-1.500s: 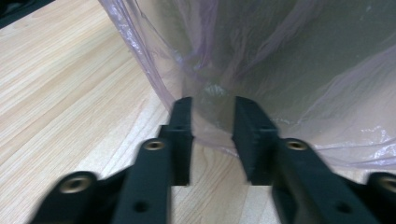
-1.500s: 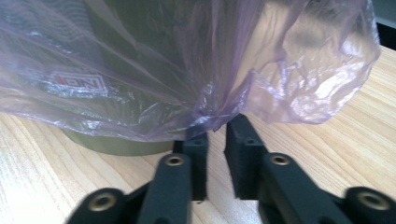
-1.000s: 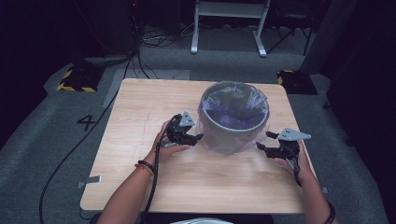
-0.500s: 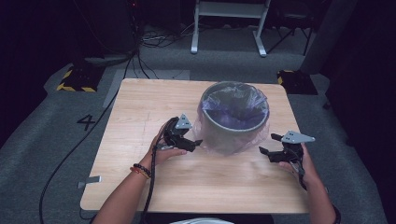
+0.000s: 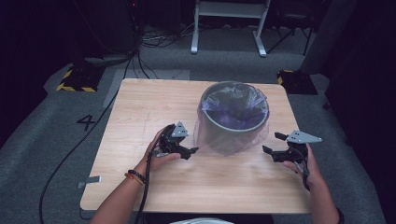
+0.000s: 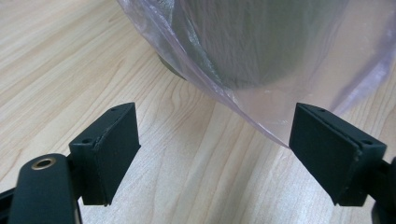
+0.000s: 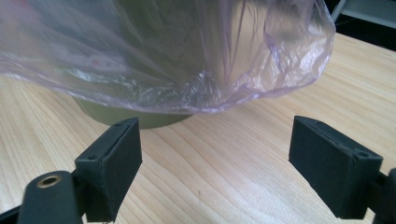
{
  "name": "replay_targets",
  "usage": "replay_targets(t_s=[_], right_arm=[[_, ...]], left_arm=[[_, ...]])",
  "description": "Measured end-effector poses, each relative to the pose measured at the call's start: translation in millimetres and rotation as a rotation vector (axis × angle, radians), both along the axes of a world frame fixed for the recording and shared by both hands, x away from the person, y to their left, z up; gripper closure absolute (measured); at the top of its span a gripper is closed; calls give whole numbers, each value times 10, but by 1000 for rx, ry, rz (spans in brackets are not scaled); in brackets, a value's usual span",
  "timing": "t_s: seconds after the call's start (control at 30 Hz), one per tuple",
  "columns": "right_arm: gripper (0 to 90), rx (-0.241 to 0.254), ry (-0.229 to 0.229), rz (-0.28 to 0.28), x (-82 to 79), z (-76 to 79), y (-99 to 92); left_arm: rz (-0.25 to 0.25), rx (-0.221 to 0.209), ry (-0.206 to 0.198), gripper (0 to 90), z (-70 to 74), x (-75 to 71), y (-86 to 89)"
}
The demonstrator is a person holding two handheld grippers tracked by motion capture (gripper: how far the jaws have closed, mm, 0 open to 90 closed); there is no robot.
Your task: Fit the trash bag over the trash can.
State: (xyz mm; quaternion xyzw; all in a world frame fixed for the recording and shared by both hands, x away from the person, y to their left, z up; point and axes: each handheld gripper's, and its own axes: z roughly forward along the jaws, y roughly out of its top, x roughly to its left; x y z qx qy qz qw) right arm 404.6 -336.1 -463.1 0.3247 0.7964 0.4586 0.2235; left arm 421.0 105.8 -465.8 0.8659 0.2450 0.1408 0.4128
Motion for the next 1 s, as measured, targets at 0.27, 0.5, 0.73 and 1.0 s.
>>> replay_targets(t_s=[0.27, 0.5, 0.73, 1.0], right_arm=[[174, -4, -30, 5, -15, 154, 48], [184, -37, -48, -24, 25, 305, 65], [190, -50, -56, -63, 93, 409, 87], [191, -62, -73, -74, 123, 521, 98]], left_arm=[[-16, -49, -44, 157, 133, -161, 25], [-25, -85, -61, 156, 249, -264, 76], [6, -127, -71, 176, 314, -278, 181], [56, -56, -44, 167, 195, -199, 336]])
